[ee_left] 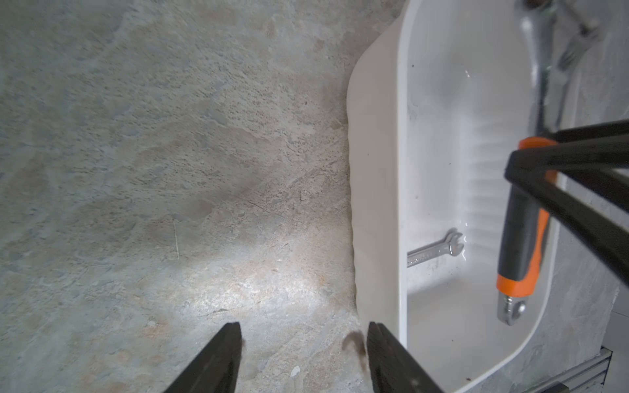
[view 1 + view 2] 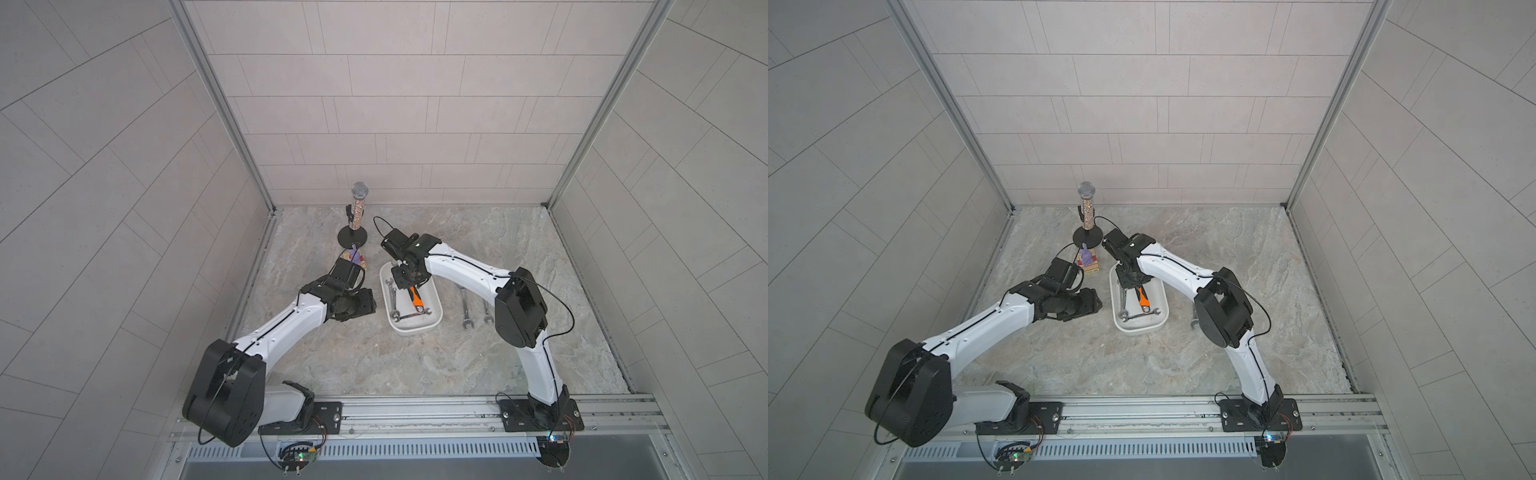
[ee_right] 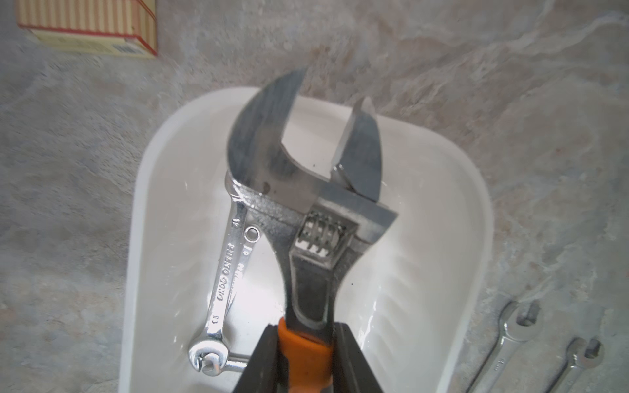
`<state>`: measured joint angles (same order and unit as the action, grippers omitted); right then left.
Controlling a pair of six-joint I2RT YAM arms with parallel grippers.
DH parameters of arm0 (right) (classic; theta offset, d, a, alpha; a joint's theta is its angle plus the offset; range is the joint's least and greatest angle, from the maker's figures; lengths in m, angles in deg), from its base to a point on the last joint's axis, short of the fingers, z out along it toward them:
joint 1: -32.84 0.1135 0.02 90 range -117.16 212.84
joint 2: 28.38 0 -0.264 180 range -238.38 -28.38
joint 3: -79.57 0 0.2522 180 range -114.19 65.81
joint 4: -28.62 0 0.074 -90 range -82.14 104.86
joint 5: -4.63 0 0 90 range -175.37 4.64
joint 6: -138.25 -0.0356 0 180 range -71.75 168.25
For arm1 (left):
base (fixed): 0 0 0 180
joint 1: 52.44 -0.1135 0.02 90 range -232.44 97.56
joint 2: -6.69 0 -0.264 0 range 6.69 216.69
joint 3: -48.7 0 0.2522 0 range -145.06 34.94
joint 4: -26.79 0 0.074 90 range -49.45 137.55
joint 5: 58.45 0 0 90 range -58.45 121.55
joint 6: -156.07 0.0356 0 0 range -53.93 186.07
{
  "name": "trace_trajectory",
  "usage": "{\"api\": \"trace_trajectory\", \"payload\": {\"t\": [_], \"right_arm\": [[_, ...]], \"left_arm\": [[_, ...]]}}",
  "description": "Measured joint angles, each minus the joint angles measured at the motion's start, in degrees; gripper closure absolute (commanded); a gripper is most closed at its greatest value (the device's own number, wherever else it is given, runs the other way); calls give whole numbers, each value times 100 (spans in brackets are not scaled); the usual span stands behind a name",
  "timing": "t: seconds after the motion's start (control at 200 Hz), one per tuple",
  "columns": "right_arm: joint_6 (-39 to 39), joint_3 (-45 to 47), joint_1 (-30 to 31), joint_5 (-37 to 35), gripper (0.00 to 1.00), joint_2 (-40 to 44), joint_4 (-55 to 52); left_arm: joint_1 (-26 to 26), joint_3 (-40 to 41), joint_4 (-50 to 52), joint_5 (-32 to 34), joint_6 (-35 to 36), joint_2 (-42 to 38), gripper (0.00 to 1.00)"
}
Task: Take out the wrench from the storage box
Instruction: Place the wrench at the center of the board.
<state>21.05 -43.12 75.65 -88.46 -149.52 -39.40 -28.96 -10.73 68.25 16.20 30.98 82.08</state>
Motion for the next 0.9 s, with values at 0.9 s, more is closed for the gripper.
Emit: {"api": "trace_trajectory", "payload": {"t": [0.9], "right_arm": [[929, -1311, -2621, 138, 99, -1331, 109]], "left_arm": [[0, -295, -358, -358, -90, 463, 35]]}}
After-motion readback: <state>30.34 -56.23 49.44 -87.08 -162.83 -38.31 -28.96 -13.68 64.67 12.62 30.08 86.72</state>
